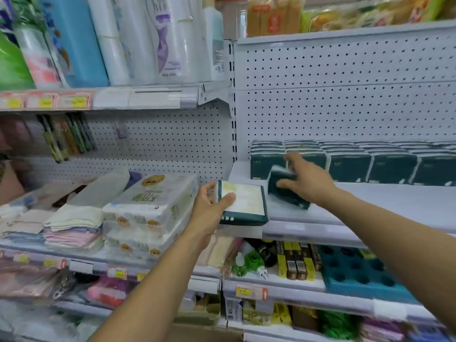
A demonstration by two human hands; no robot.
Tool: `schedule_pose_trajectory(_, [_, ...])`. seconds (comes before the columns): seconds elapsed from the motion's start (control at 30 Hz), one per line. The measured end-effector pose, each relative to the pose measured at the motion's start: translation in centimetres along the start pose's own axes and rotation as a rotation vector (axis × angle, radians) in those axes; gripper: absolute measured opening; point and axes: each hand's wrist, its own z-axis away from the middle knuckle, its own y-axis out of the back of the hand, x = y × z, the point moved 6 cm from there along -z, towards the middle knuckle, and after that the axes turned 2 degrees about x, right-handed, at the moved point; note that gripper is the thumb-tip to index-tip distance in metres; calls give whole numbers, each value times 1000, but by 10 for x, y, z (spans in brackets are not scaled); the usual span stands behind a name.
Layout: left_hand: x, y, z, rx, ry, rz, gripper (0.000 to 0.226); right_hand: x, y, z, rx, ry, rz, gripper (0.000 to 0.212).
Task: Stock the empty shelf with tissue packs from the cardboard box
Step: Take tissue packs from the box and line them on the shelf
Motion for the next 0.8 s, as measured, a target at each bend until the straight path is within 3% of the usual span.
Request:
schedule_pose_trajectory(0.13, [0,-4,-23,17,-5,-17,46,8,-18,-2,-35,176,153,53])
schedule_pose_trajectory(0.33, [-10,-13,-46,27,22,32,46,20,-34,-26,76,298,70,45])
schedule_pose_trajectory(0.8, [-19,-15,-72,46,72,73,42,21,-73,-101,139,423,188,58])
